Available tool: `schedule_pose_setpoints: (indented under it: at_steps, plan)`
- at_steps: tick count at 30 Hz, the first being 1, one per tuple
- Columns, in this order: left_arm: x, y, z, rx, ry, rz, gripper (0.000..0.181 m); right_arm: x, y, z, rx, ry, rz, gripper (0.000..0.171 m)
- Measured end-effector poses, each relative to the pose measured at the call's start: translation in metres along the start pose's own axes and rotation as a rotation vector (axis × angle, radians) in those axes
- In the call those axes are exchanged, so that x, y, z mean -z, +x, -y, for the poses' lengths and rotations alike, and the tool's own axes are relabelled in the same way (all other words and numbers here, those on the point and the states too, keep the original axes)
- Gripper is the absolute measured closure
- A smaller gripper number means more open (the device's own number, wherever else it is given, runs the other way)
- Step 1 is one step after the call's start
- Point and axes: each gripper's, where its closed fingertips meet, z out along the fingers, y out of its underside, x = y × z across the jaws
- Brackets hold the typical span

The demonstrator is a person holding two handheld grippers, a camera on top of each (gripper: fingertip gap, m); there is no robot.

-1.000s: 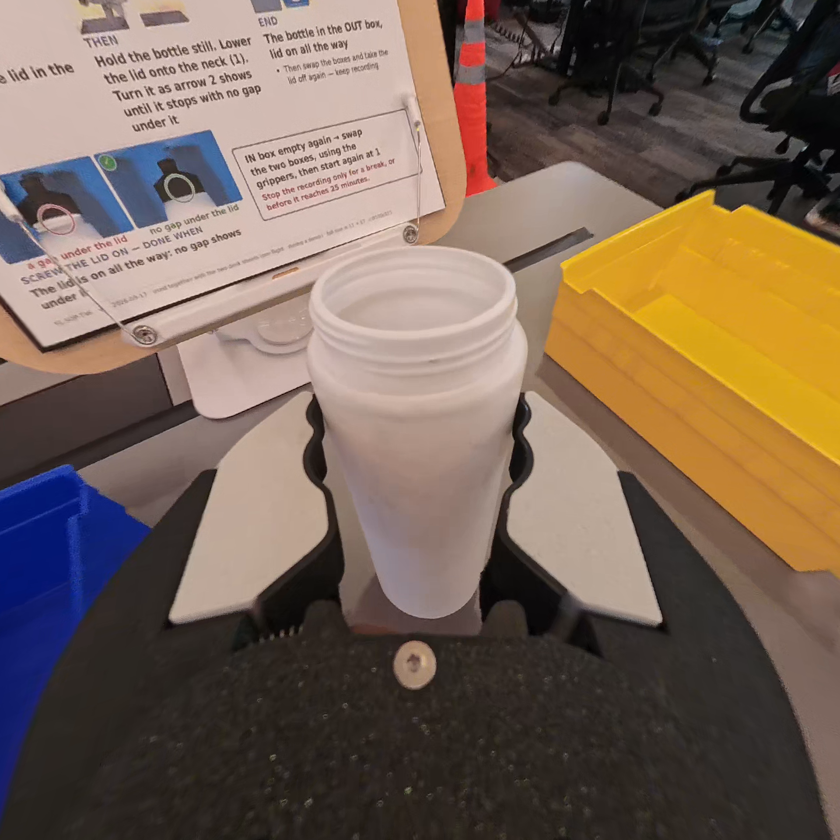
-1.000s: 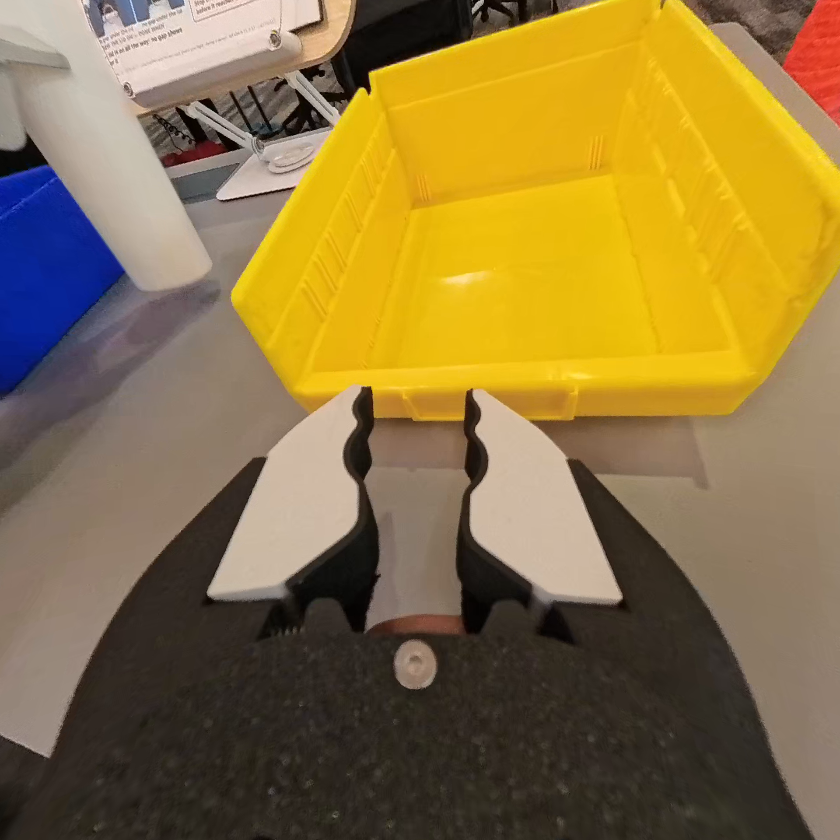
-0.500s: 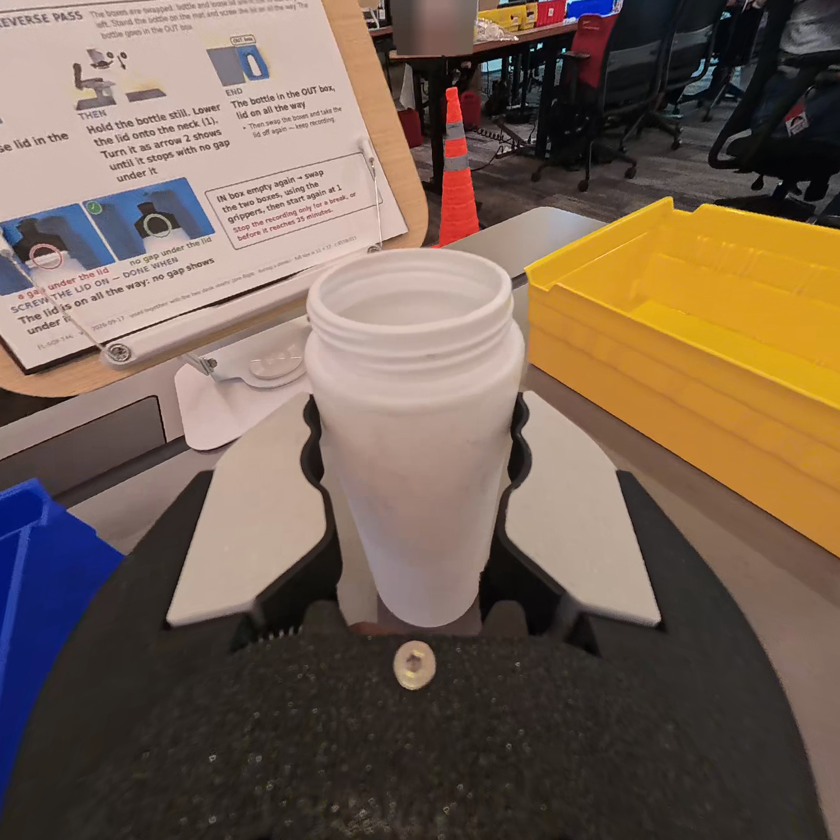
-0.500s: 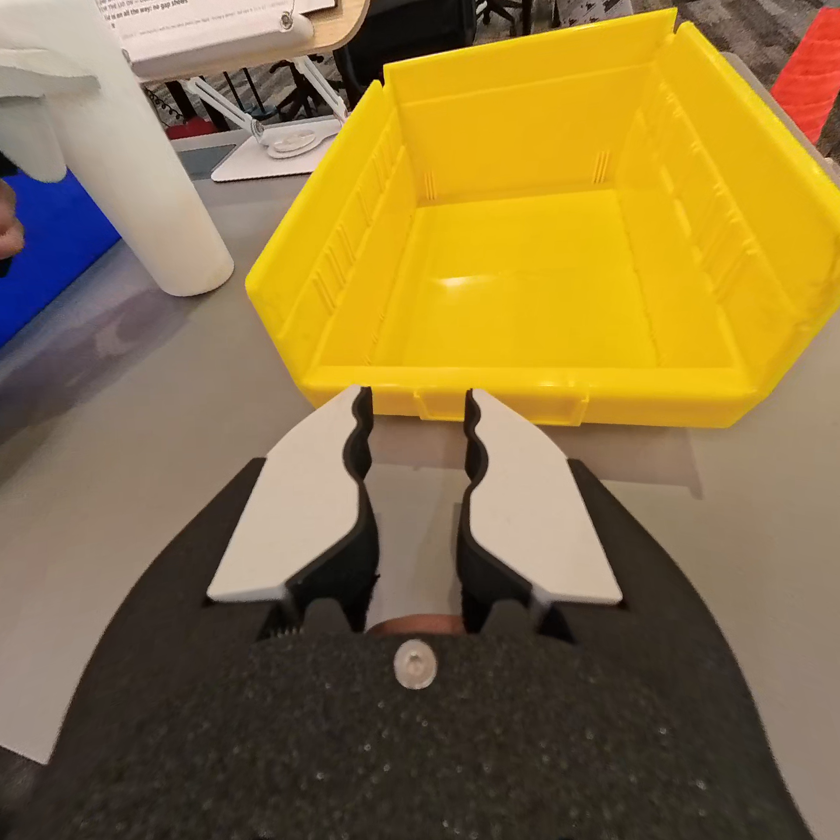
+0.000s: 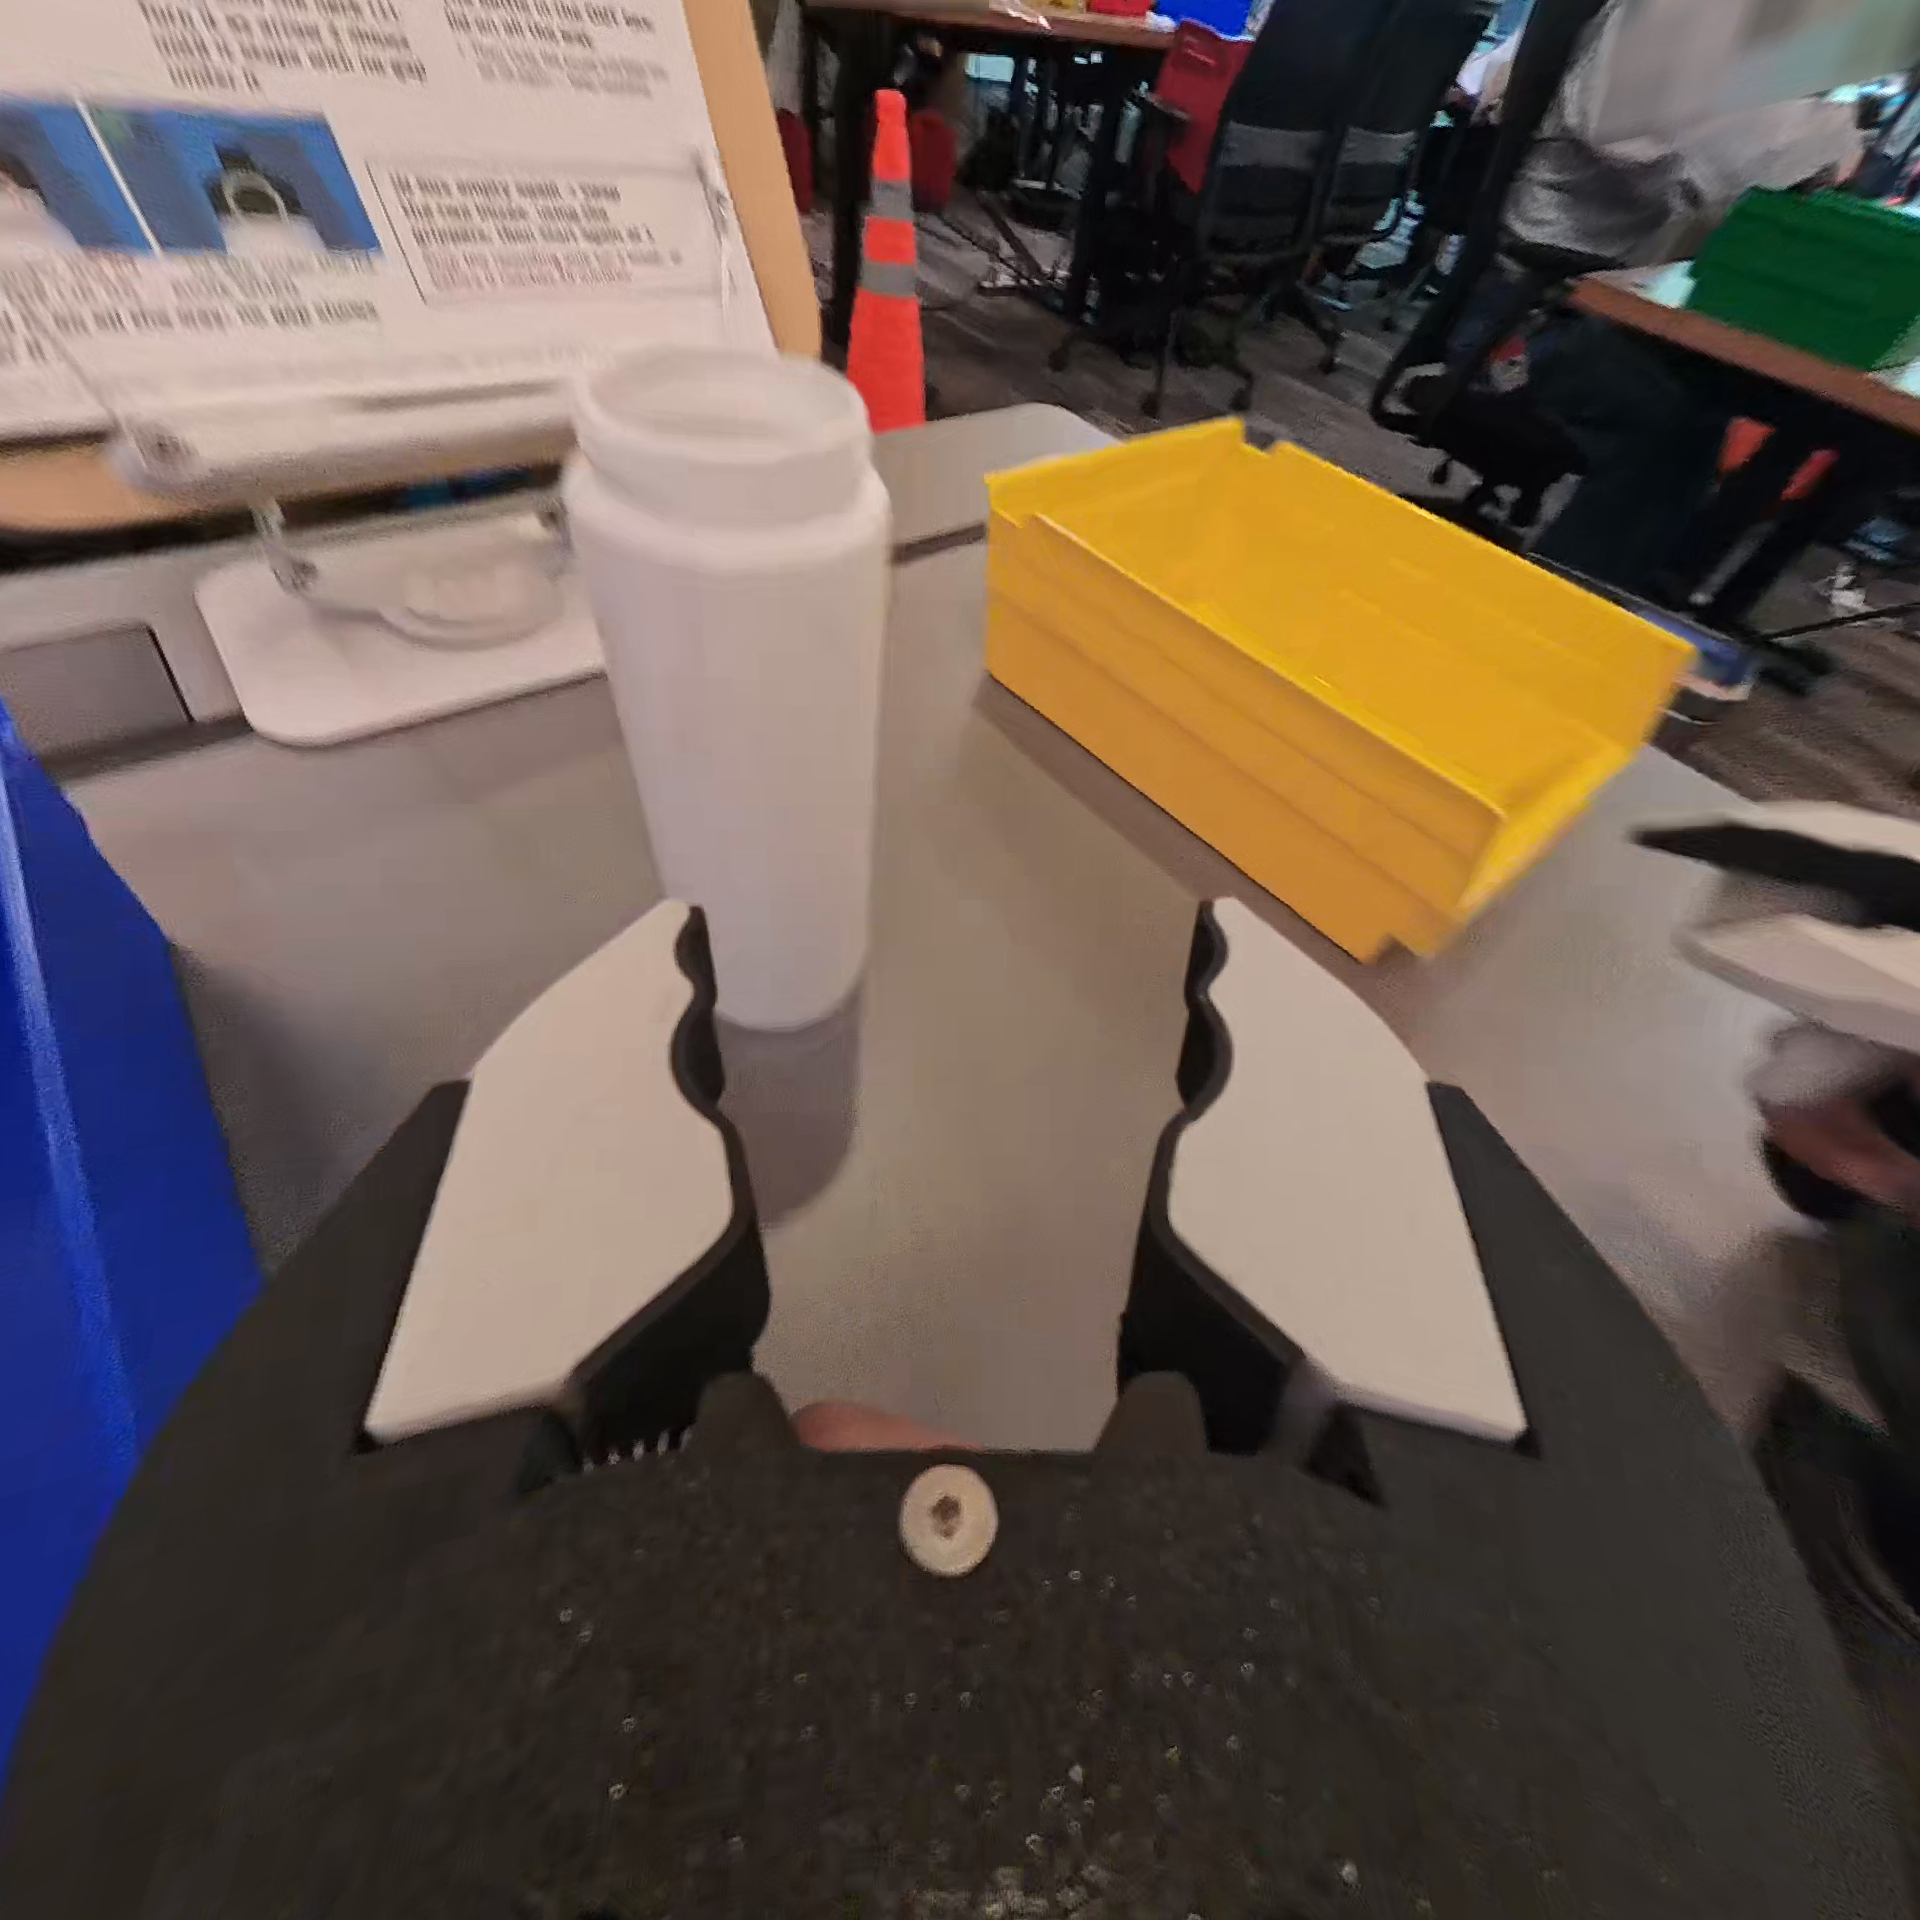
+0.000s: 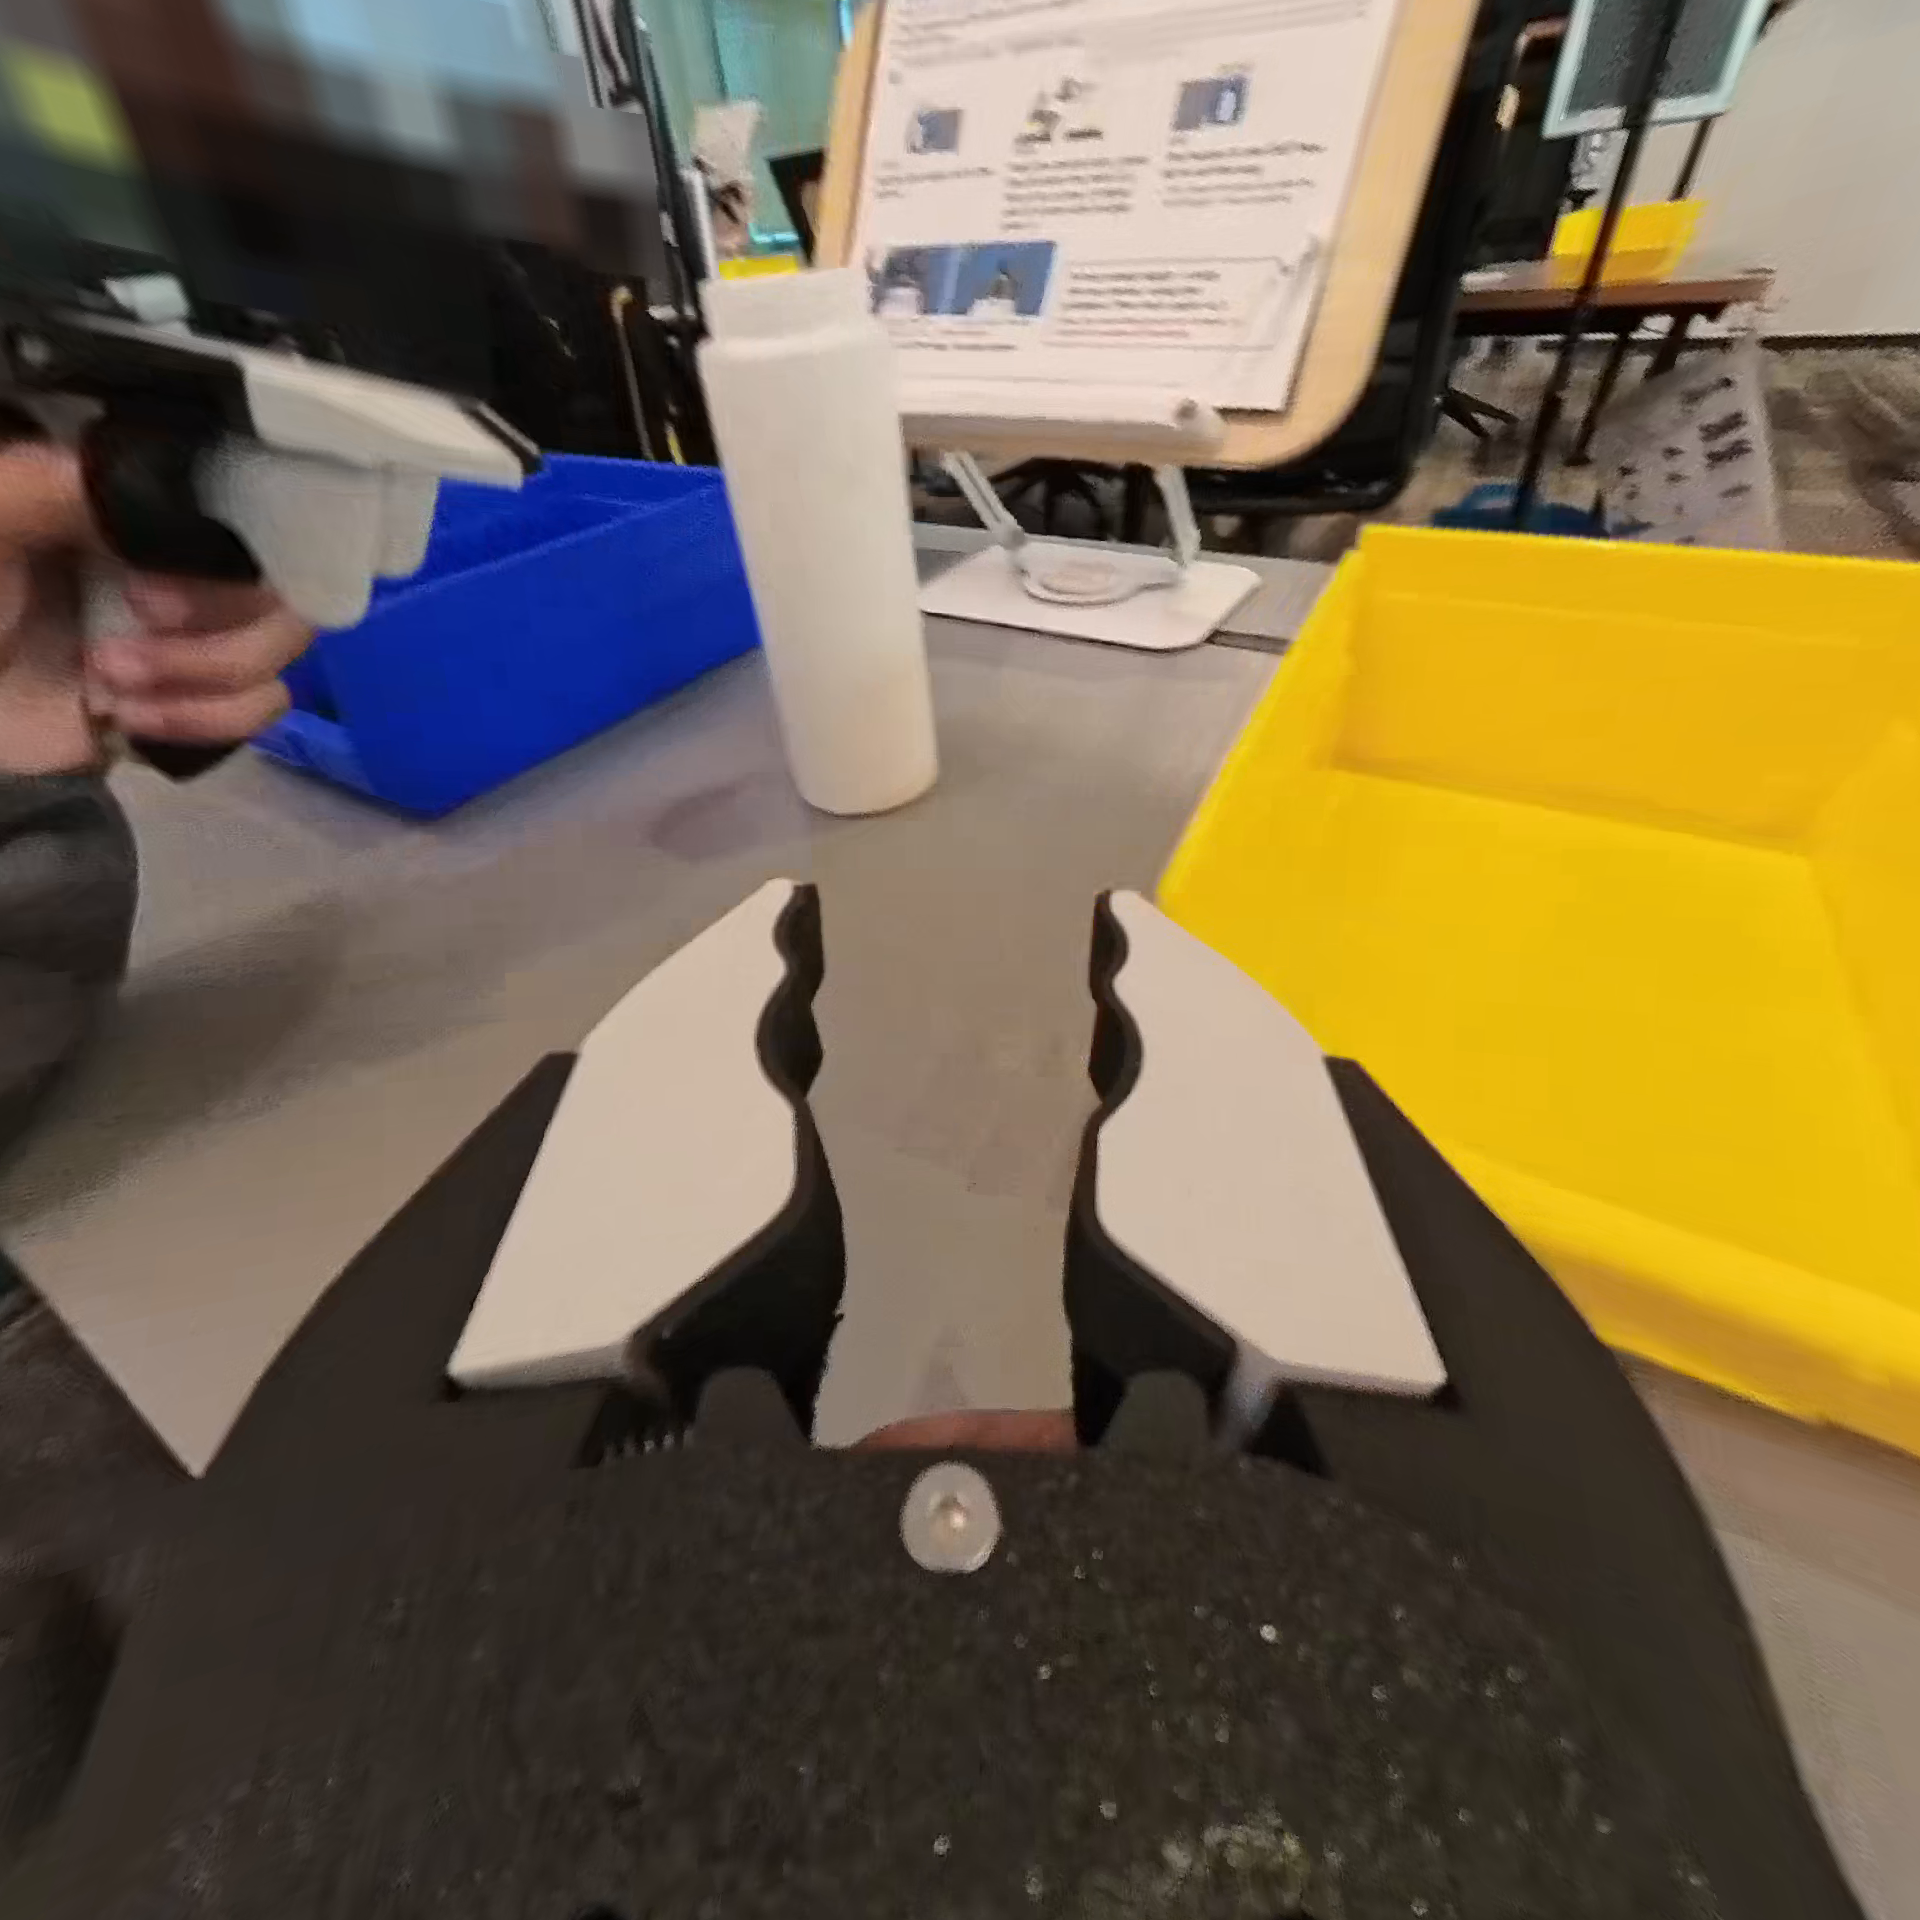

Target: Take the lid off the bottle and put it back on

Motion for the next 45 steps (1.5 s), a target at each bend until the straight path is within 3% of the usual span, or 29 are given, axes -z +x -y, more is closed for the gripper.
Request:
schedule_pose_setpoints:
  at_steps: [5,8,11,15,16,17,28,33,35,37,40,45]
  plan:
    - [0.074,0.017,-0.071,0.078,0.028,0.014,0.109,-0.078,-0.081,0.033,-0.026,-0.022,0.274,0.101]
    - [0.09,0.02,-0.112,0.154,-0.02,0.016,0.111,-0.148,-0.09,0.051,0.059,-0.048,0.284,0.082]
    - [0.096,0.024,-0.119,0.251,-0.039,-0.036,0.108,-0.21,-0.078,0.071,0.089,-0.038,0.268,0.059]
    - [0.099,0.016,-0.115,0.213,-0.033,-0.017,0.109,-0.263,-0.063,0.075,0.067,-0.058,0.281,0.054]
    - [0.1,0.014,-0.116,0.199,-0.038,-0.002,0.109,-0.269,-0.063,0.071,0.066,-0.074,0.335,0.08]
    - [0.1,0.014,-0.119,0.195,-0.044,0.0,0.109,-0.271,-0.065,0.069,0.071,-0.078,0.381,0.085]
    - [0.087,0.013,-0.123,0.196,-0.086,-0.058,0.108,-0.3,-0.065,0.074,0.105,0.02,0.568,0.086]
    - [0.097,-0.038,-0.103,0.117,-0.103,0.066,0.106,-0.31,-0.06,0.079,0.045,0.114,0.597,0.086]
    - [0.109,-0.074,-0.092,0.086,-0.221,0.135,0.104,-0.31,-0.064,0.079,0.085,0.096,0.584,0.086]
    - [0.123,-0.127,-0.092,0.063,-0.448,0.292,0.098,-0.308,-0.07,0.08,0.11,0.104,0.581,0.086]
    - [0.138,-0.201,-0.093,0.125,-0.703,0.521,0.107,-0.308,-0.068,0.081,0.093,0.105,0.568,0.086]
    - [0.123,-0.258,-0.115,0.368,-0.912,0.591,0.104,-0.303,-0.066,0.079,0.077,0.098,0.577,0.086]
